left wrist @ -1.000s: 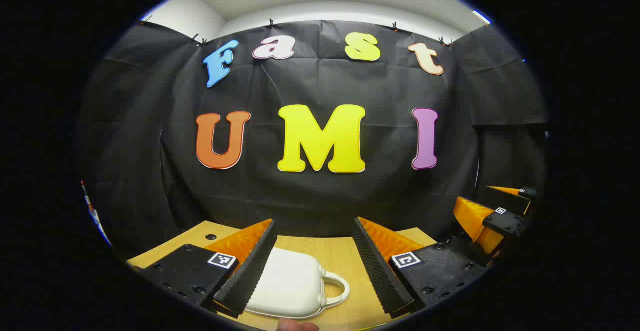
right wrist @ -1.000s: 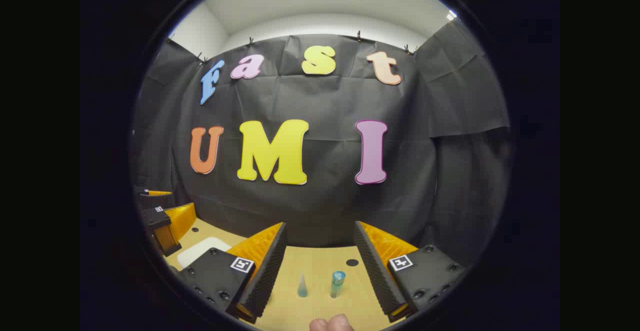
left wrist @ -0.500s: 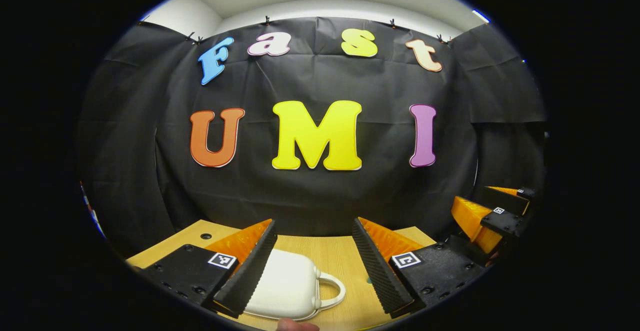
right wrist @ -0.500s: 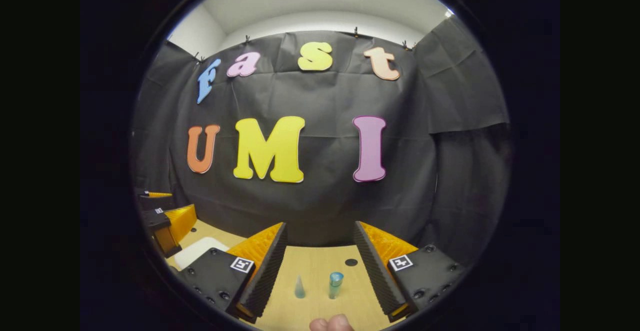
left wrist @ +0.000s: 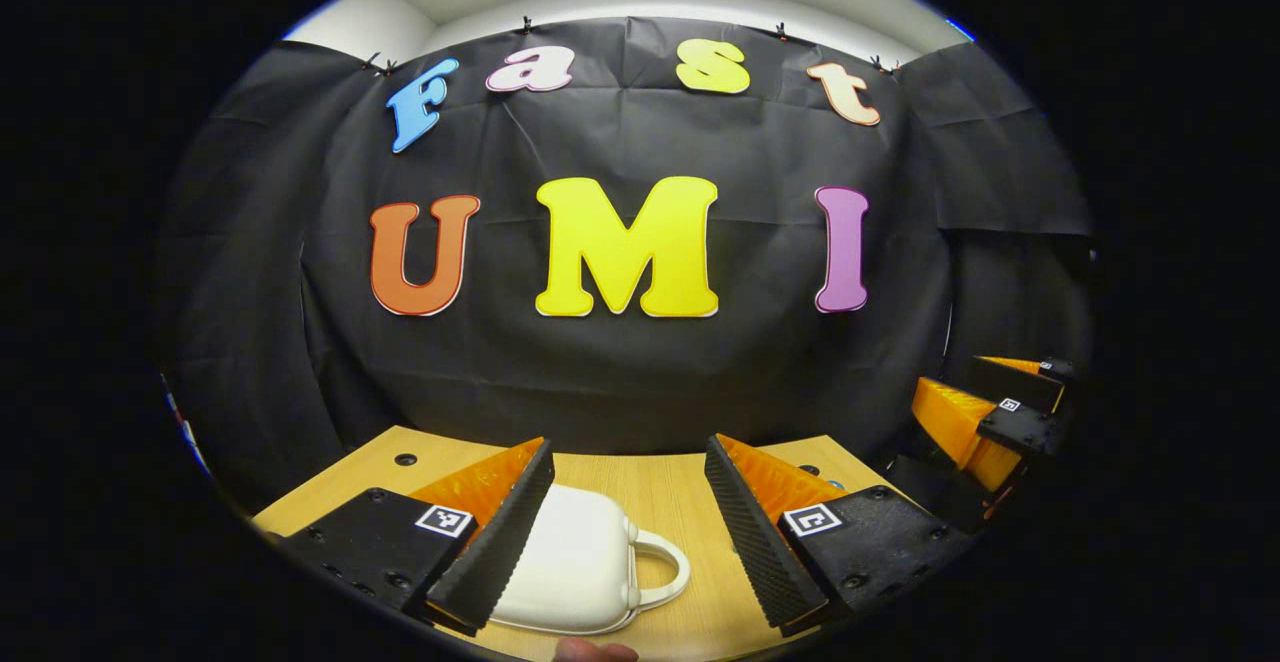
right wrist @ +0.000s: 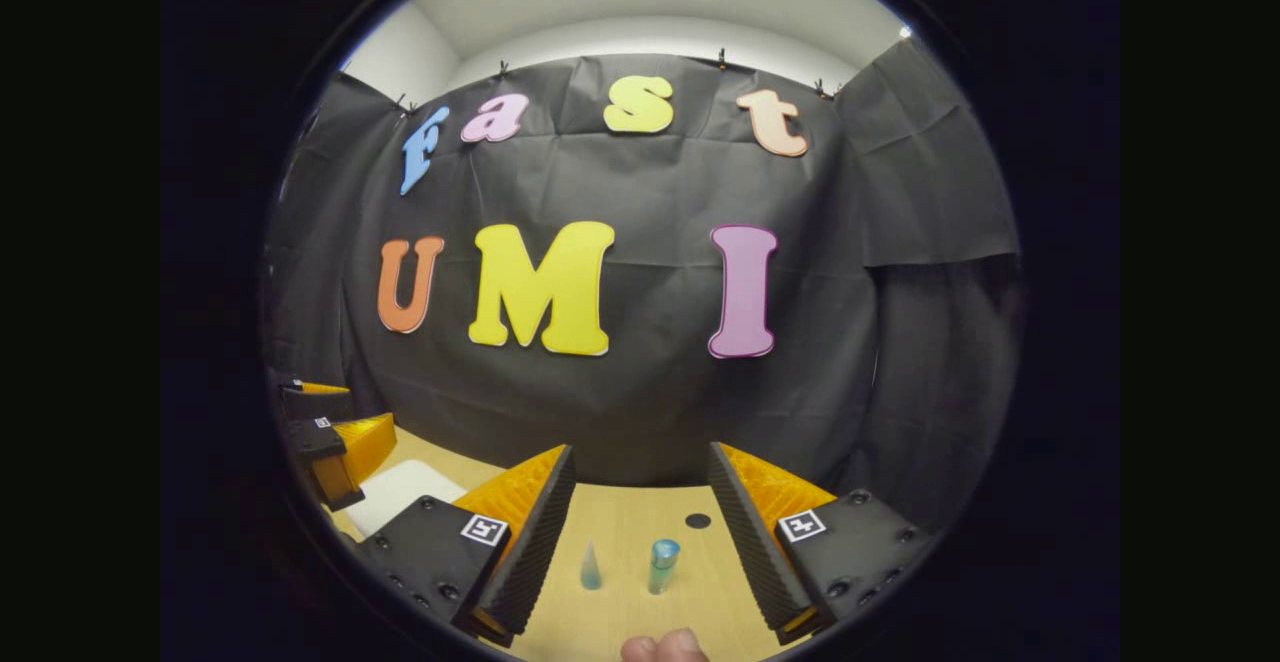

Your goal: First open the suitcase, pack the skin care products into it, and then close the suitcase.

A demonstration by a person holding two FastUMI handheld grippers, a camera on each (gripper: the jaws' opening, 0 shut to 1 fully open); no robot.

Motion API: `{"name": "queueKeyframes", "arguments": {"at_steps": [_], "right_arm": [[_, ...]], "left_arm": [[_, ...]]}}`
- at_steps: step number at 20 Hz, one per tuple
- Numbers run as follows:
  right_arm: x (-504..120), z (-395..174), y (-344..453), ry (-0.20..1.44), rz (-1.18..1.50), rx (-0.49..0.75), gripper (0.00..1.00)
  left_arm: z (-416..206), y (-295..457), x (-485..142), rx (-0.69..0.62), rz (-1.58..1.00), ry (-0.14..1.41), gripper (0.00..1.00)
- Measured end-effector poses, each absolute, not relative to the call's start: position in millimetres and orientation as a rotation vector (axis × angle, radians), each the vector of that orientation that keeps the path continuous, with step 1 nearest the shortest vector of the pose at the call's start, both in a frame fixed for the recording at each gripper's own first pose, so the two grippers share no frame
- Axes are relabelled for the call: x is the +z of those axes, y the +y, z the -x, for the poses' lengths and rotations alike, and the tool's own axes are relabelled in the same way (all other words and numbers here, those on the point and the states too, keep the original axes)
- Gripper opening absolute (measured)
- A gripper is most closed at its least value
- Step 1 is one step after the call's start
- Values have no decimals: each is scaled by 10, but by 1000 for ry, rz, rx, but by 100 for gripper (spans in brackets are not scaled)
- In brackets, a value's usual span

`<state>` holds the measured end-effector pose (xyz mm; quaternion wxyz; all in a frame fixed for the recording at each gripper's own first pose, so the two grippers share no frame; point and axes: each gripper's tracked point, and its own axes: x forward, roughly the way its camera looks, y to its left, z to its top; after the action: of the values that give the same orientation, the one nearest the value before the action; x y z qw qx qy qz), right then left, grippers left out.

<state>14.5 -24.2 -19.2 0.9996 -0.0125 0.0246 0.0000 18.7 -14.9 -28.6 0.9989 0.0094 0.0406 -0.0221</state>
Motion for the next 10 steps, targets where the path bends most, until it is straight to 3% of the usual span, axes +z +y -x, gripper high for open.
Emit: {"name": "queueKeyframes", "arguments": {"at_steps": [5, 10], "right_arm": [[-328, -122, -620, 77, 52, -53, 80], [-616, -23, -1123, 160, 80, -122, 77]], "left_arm": [[-273, -400, -685, -114, -163, 155, 97], [-338, -713, -1481, -229, -503, 298, 99]]}}
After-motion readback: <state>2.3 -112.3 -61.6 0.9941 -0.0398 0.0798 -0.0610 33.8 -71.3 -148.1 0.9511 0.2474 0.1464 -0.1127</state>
